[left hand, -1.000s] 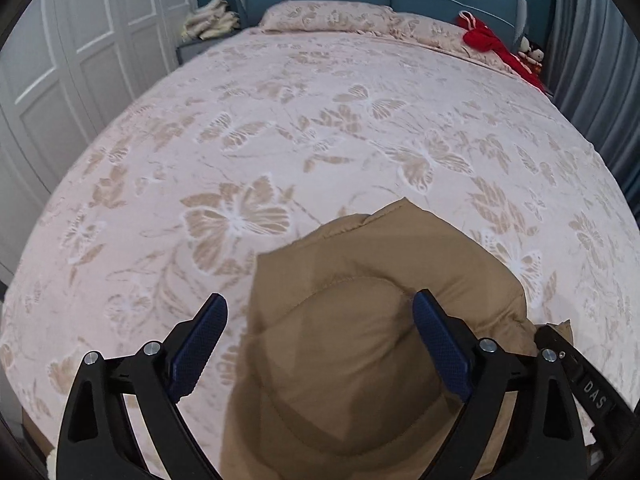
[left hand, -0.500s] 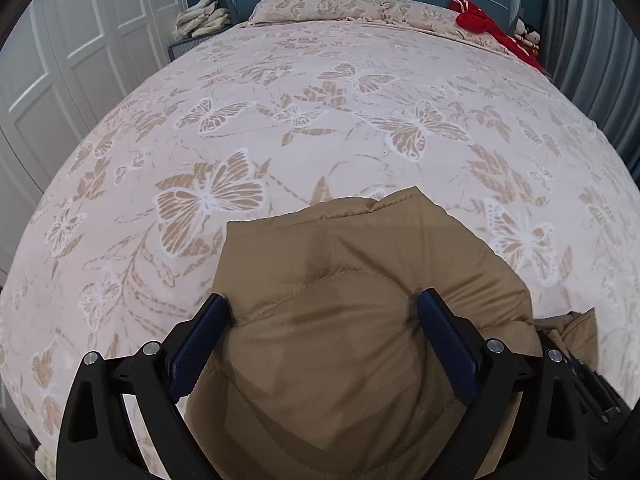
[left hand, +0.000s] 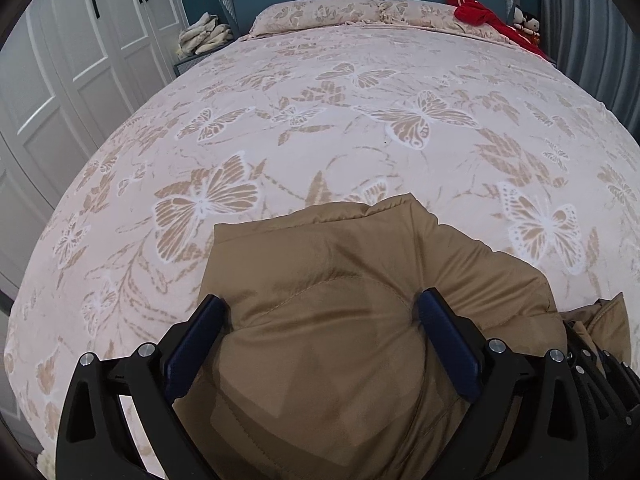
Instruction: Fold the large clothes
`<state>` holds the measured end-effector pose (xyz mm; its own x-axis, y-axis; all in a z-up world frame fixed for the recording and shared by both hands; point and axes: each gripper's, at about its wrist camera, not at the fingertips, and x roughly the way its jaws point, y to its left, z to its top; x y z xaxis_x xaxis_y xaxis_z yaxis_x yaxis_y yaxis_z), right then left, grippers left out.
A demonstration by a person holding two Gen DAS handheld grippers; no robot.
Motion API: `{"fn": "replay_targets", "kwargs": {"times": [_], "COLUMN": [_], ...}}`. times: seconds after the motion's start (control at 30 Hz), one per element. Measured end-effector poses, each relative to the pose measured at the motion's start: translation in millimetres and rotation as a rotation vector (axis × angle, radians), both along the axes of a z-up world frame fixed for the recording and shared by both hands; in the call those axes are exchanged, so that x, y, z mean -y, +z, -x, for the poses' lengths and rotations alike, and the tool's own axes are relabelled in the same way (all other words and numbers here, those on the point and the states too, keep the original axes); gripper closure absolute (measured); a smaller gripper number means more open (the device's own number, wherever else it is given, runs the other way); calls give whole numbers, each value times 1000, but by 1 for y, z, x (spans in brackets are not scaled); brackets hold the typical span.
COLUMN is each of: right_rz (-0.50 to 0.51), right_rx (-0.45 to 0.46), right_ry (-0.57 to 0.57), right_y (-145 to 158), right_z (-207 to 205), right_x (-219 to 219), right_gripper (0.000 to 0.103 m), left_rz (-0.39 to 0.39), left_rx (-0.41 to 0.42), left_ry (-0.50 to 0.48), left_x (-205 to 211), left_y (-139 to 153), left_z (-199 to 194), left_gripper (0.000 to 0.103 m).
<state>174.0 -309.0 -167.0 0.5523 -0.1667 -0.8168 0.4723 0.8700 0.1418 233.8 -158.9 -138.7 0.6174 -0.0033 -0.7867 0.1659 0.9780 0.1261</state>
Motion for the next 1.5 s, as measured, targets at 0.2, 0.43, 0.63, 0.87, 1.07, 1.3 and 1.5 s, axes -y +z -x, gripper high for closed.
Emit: {"fn": "replay_targets", "kwargs": {"times": [0.2, 0.43, 0.63, 0.87, 1.07, 1.3, 1.5], "right_rz": [10, 24, -117, -276, -485, -658, -744], "right_rx": [9, 18, 16, 32, 10, 90, 150], "right_ry": [-5, -9, 9, -8, 0, -2, -7], "right_y": [-2, -5, 22, 54, 14, -9, -21], "right_z": [-2, -4, 11, 118, 168, 172, 166], "right_x": [1, 1, 17, 32, 21, 9, 2], "right_gripper": [96, 96, 75, 36, 36, 33, 49], "left_rz": [-19, -31, 160, 381, 595, 813, 734], "left_rx": [17, 30, -79, -270, -407, -529, -435], "left_ry": [1, 9, -40, -8, 18, -22, -60], "left_x": [4, 7, -32, -133, -170, -157, -139], "left_y": [-6, -9, 20, 30, -5, -34, -18], "left_z": [0, -2, 3, 58, 94, 110, 117], "left_gripper": [6, 6, 6, 6, 6, 5, 8]}}
